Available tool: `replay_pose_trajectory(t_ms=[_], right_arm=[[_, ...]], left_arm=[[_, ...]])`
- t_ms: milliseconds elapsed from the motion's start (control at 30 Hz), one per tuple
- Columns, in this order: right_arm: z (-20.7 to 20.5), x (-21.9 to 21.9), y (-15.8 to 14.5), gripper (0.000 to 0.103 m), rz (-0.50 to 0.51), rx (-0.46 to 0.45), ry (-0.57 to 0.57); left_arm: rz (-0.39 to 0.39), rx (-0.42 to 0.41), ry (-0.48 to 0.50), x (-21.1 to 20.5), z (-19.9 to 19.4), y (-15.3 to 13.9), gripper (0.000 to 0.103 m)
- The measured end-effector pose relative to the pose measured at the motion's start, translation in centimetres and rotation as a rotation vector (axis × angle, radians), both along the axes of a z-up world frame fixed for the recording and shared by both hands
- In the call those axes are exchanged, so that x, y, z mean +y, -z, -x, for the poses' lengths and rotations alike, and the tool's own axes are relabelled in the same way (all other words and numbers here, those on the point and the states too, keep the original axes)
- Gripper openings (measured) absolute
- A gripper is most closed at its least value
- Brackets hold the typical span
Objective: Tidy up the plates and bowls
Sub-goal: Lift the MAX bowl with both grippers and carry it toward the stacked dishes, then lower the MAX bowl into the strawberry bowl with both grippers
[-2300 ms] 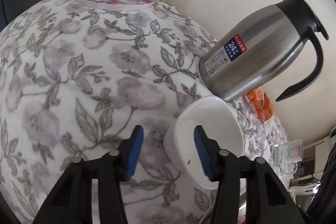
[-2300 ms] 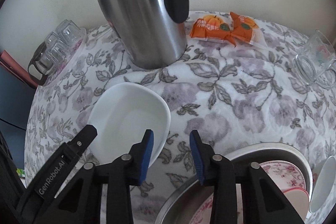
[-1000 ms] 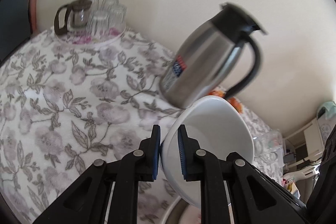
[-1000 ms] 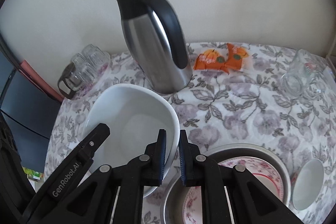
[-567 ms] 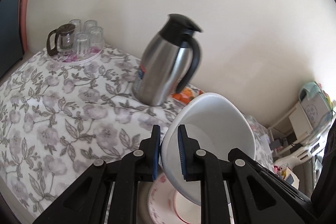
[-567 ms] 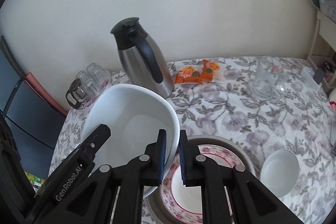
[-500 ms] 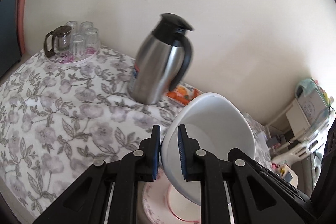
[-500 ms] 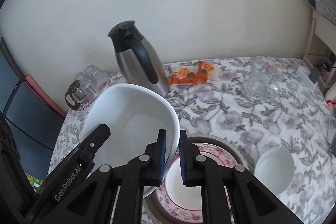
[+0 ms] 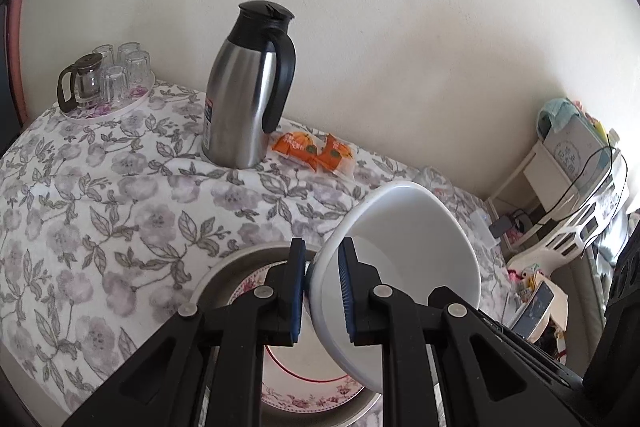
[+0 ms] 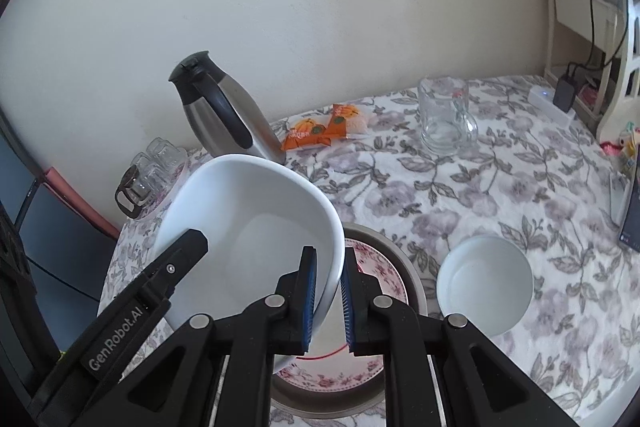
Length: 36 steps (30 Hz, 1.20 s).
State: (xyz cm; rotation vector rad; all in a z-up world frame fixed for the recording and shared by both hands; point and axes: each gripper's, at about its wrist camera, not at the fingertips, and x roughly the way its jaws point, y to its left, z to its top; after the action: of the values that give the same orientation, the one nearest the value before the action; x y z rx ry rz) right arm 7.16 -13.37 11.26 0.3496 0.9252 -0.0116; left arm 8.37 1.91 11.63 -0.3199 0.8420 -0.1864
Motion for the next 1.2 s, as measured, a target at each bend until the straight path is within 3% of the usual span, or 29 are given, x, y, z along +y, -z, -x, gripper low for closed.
replay_pose_trajectory(t_ms=[367,1200], right_arm=[[-0.7,-0.1,3.8,0.013,-0.026,0.031,-0.025],[-1.5,0.2,7.0,0.013,-0.017,0.154,-0.024]], left_arm=[[-0.029,0.062,-0.017,-0.4,-0.7,2.4,0.017],[-0.032,0.18,-0.031,-0.3,-1.9,5.6,0.017]])
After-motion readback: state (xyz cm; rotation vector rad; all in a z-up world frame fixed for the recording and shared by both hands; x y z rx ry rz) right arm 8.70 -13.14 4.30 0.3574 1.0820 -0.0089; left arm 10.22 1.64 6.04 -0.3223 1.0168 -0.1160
